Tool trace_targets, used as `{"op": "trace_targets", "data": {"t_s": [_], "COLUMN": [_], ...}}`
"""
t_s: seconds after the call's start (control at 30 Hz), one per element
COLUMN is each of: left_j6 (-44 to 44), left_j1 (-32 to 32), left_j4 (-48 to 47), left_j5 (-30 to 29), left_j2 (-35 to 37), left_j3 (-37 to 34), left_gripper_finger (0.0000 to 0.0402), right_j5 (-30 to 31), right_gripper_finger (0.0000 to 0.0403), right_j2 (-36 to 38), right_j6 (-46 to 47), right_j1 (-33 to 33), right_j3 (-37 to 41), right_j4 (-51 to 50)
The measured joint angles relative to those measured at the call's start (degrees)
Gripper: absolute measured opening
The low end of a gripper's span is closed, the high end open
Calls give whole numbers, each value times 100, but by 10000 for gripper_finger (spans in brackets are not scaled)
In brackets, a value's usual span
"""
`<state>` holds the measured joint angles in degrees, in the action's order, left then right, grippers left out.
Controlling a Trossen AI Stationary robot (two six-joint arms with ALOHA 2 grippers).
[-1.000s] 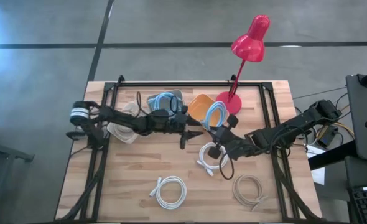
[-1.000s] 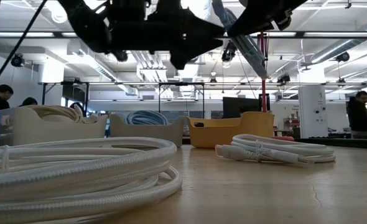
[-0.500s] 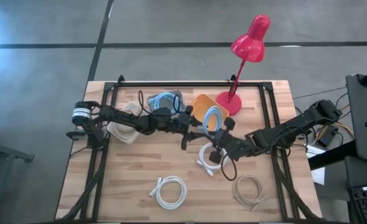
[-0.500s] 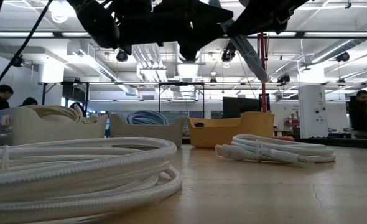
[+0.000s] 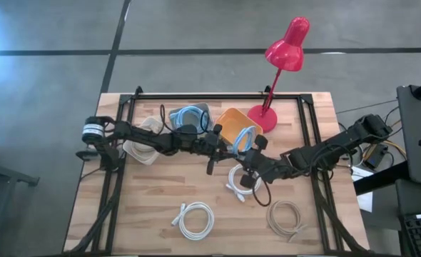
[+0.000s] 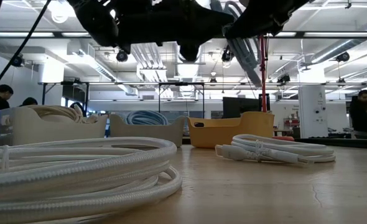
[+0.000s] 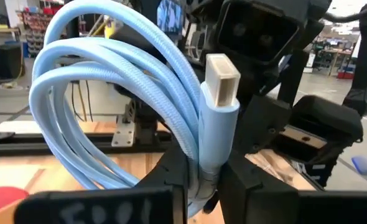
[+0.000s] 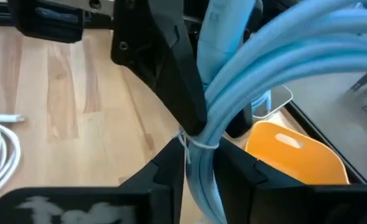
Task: Sort HDMI cables
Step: Put the light blue hdmi cable into the gray bin
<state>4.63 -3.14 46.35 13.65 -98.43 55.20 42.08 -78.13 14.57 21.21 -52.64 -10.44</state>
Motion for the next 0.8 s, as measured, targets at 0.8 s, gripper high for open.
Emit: {"op": "trace_targets", "data": {"t_s": [0.8], "left_j6": [-111], "left_j1": [-1407], "left_j4": [-5206], "left_j5": [-124], "left_j2": [2522], "left_j3": [-24], "left_gripper_finger": [57], "right_j5": [-27], "right_gripper_finger": [153], "right_j2": [2], "right_j6": [798], "right_j1": [26], "right_j3": [333], "right_j4": [-266]}}
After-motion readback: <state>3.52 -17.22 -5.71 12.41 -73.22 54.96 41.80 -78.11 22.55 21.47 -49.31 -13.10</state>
